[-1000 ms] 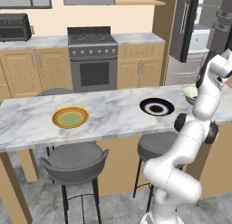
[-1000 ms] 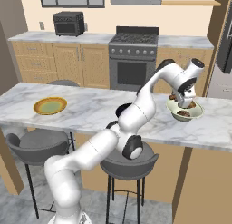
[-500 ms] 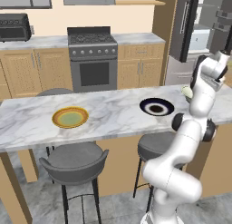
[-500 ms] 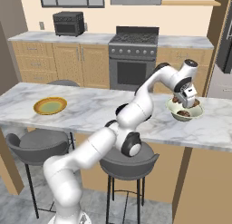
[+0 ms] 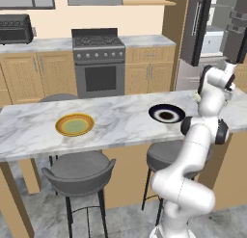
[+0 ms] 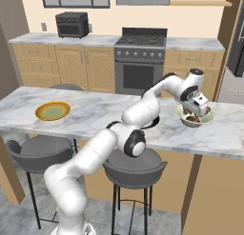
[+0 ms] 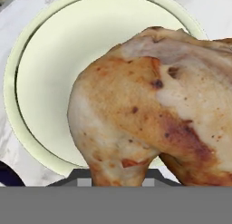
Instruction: Pick the chicken drumstick and potato from their plates and place them in the bowl. Then put the bowl in the fridge.
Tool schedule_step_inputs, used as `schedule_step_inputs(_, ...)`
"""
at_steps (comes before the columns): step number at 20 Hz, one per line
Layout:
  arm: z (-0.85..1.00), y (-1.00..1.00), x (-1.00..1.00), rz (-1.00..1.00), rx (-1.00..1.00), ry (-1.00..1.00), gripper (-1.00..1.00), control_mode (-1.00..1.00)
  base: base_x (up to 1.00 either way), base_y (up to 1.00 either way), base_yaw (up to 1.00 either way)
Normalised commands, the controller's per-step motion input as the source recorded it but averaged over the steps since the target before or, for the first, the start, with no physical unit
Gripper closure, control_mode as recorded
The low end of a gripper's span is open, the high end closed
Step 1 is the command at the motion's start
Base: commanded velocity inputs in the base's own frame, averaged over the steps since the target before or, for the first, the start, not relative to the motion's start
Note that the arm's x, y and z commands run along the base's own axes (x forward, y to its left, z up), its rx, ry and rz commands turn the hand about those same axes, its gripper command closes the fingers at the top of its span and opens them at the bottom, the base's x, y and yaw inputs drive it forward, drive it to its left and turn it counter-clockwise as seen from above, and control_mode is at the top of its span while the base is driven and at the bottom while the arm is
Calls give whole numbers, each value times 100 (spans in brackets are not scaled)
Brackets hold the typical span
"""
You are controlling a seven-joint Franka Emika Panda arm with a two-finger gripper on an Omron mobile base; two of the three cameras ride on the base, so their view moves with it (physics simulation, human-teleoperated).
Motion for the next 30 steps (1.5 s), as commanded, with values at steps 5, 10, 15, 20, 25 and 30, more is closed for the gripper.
schedule_step_inputs(5,0,-41,34,25,0,13,100,-100,0,0,0)
schedule_step_inputs(10,2,-29,46,22,1,15,100,-100,0,0,0)
schedule_step_inputs(15,27,-27,42,17,4,19,100,-100,0,0,0)
schedule_step_inputs(20,32,-27,37,17,7,21,100,-100,0,0,0)
schedule_step_inputs(25,37,-29,33,18,9,21,-100,-100,0,0,0)
schedule_step_inputs(30,48,-24,26,17,9,22,-100,-100,0,0,0)
